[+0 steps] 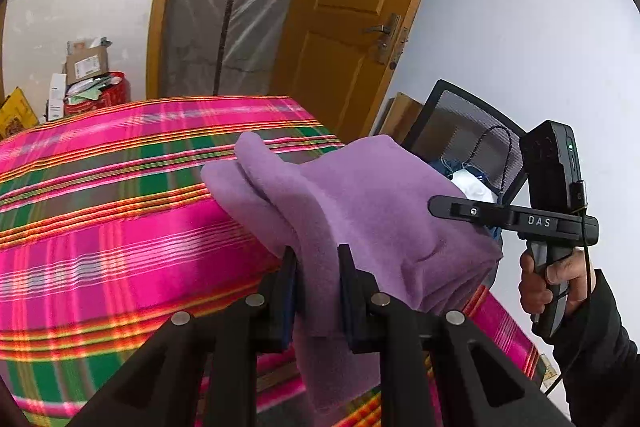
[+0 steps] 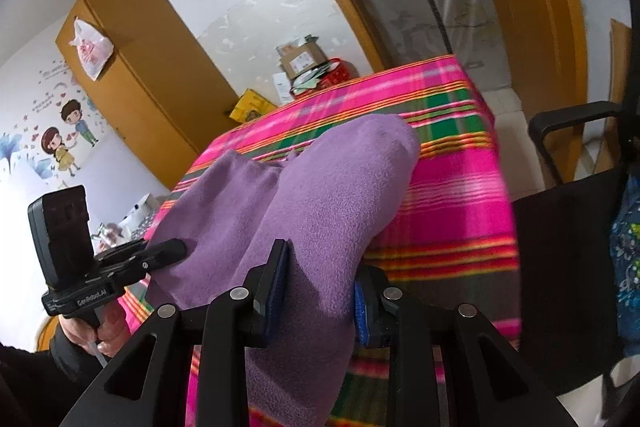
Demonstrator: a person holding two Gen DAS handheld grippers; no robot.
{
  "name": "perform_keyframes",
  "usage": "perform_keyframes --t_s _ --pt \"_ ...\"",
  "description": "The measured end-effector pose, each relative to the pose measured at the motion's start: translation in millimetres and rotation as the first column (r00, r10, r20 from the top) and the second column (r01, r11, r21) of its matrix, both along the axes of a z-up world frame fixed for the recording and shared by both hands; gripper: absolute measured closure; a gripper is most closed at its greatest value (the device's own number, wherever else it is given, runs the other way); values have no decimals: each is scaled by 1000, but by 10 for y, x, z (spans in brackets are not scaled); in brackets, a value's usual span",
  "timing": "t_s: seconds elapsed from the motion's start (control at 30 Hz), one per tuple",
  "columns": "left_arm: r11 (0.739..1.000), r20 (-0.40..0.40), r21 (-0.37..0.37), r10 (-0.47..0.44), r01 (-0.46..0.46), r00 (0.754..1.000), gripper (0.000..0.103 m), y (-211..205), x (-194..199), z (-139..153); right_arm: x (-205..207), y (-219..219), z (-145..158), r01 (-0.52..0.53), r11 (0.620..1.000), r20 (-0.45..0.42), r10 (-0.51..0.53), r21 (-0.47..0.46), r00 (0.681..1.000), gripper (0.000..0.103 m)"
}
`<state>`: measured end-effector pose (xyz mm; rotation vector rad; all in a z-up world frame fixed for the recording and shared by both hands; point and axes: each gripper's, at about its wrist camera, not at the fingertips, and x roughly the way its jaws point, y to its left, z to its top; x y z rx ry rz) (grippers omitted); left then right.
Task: Fold clothes
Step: 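Press both open grippers against the lilac stack's side edge to square it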
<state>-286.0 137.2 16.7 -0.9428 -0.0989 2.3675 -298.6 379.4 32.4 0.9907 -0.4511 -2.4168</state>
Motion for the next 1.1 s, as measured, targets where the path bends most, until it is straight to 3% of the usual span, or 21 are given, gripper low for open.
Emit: perform_keyframes --t_s 0.37,0.63,0.73,0.87,0.97,1.03,1.1 --pt "1000 18 29 -1 0 1000 84 308 -217 -179 -299 357 -80 24 1000 6 -24 16 1000 74" --pt "1000 70 -2 2 -2 998 84 384 -217 -458 -316 522 -365 50 999 64 -50 1 997 73" --pt "1000 109 3 3 -3 994 83 328 -211 -542 -291 566 -447 65 998 82 -65 -3 994 68" --pt "1000 132 26 -5 1 991 82 210 -143 -510 -108 536 -311 131 989 28 -133 68 991 66" --pt "999 100 33 -7 4 995 85 131 -47 -380 106 493 -157 176 979 -46 -172 98 984 67" --pt "999 56 42 -2 0 998 85 113 -27 -239 241 404 -70 173 978 -92 -163 115 982 71" --pt "999 22 49 -1 0 1000 85 132 -40 -114 338 265 -36 151 978 -118 -134 146 984 84"
